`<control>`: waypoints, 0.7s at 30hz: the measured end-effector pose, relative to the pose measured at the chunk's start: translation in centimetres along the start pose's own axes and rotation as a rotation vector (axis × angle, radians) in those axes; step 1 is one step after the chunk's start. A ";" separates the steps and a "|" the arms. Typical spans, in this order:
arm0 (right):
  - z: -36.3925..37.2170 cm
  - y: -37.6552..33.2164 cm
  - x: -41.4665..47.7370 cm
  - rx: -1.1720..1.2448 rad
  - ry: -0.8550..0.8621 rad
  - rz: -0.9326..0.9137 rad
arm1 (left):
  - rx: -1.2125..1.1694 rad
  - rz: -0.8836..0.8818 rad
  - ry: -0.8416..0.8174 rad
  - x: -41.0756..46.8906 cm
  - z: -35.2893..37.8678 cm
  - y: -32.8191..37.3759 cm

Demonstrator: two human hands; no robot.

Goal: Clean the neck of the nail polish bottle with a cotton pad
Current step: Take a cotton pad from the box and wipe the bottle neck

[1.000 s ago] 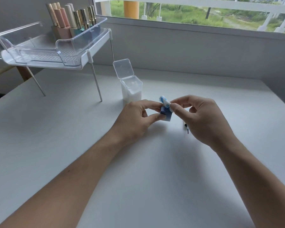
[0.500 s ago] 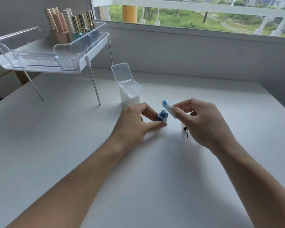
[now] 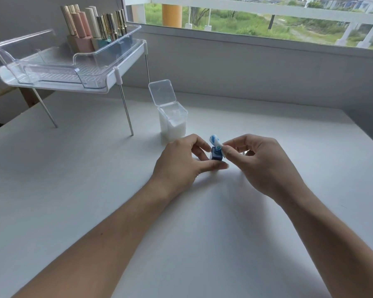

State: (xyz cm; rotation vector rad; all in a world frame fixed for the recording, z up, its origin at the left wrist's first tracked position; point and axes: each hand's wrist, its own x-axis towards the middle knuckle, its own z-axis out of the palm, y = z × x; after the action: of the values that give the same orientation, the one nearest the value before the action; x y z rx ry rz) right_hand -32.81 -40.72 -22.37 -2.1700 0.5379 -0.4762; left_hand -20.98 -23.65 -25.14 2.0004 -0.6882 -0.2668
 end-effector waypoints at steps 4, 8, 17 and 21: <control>-0.1 0.2 0.1 0.026 -0.013 0.005 | -0.042 -0.015 -0.100 0.4 -0.5 -0.1; -0.2 0.2 0.2 0.042 -0.022 0.006 | -0.110 -0.032 -0.209 0.6 -1.3 -0.2; -0.6 -0.2 0.0 0.011 -0.030 0.031 | -0.008 -0.004 -0.045 0.2 -0.3 -0.4; -0.7 -0.3 0.0 0.011 -0.029 0.022 | 0.018 -0.027 0.001 0.2 -0.1 -0.4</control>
State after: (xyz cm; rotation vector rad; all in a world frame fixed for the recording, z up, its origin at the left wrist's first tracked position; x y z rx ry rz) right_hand -33.15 -41.00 -21.70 -2.1557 0.5412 -0.4337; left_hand -20.61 -23.54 -25.37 2.0284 -0.6660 -0.2765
